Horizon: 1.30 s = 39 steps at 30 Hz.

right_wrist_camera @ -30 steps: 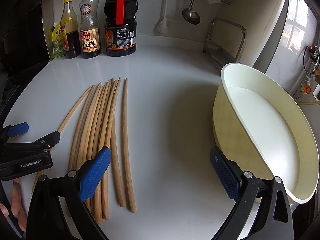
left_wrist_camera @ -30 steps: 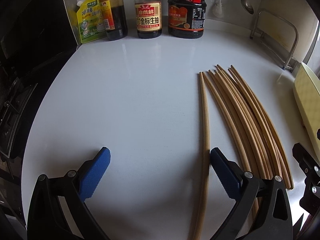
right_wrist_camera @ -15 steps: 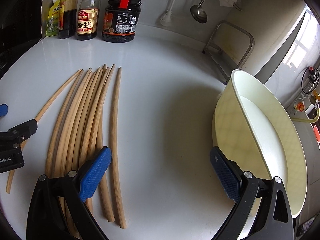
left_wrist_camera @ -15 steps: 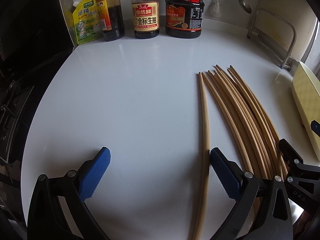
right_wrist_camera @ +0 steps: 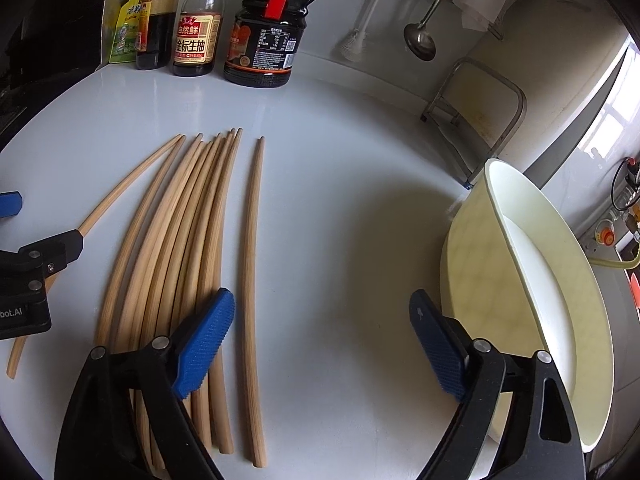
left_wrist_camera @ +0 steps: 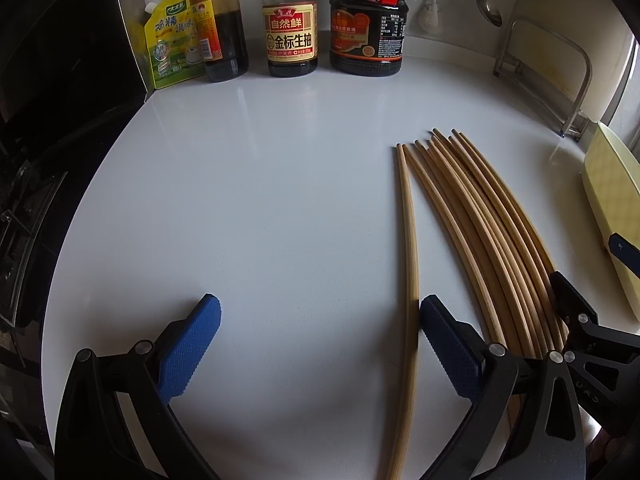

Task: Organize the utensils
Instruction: 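Move both open grippers down toward the wooden chopstick pile, then close the left gripper on one chopstick while the right gripper closes on another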

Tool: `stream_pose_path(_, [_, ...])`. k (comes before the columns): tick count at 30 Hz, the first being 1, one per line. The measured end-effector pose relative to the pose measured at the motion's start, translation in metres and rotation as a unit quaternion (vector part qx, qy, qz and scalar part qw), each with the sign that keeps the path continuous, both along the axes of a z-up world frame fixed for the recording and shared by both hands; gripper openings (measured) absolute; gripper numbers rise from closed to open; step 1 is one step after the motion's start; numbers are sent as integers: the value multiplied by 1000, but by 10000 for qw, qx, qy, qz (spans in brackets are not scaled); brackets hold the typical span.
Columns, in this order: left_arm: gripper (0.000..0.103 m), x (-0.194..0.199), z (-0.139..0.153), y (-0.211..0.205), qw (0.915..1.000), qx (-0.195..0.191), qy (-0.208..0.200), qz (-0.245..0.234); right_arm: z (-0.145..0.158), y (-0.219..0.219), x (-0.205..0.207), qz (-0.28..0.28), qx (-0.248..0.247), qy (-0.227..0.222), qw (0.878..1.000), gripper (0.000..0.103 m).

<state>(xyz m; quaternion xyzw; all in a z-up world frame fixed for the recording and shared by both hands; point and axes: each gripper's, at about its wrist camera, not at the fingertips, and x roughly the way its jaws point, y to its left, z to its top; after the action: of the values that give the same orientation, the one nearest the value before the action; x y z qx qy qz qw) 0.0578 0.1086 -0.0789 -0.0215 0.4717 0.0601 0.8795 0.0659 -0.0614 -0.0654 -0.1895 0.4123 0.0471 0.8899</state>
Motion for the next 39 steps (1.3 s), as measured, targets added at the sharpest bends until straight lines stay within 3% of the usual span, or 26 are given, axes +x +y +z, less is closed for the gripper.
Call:
stream_pose_path(5, [98,0,0,0,10000,6,3,-1,0,6,0,159,-31,30,9999,66])
stream_pose_path(8, [98,0,0,0,10000,-5,7,2,0,3,4,228,218,181,9993,59])
stream_pose_path(19, [98,2,0,-1,9999,-84,53,-94,-1,-5,19,564,1138,733,9892,55])
stream_pose_path(20, [98,2,0,-1,9999,-91,53,-117,-1,-6,19,598,1231,778,9875,49])
stream_pose_path(28, [95,2,1,-6,9996,-76,26,-264,1,-3,18,818,1323,914,9836,34])
stream_pose_path(30, [86,1,3,-8,9995,-71,-8,-313,1,-2,18,858,1278,920,9838,32])
stream_pose_path(31, [83,1,4,-9,9994,-63,-27,-331,2,-1,17,931,1313,935,9825,21])
stream_pose_path(32, [75,0,6,-10,9993,-59,-46,-354,2,-1,16,964,1267,927,9829,13])
stream_pose_path(35, [53,-1,9,-14,9991,-66,-80,-422,2,1,15,988,1258,972,9823,7])
stream_pose_path(37, [26,-2,11,-16,9989,-76,-105,-456,2,0,14,961,1284,966,9823,6])
stream_pose_path(39, [7,-2,12,-16,9988,-121,-95,-471,3,0,12,924,1307,919,9828,6])
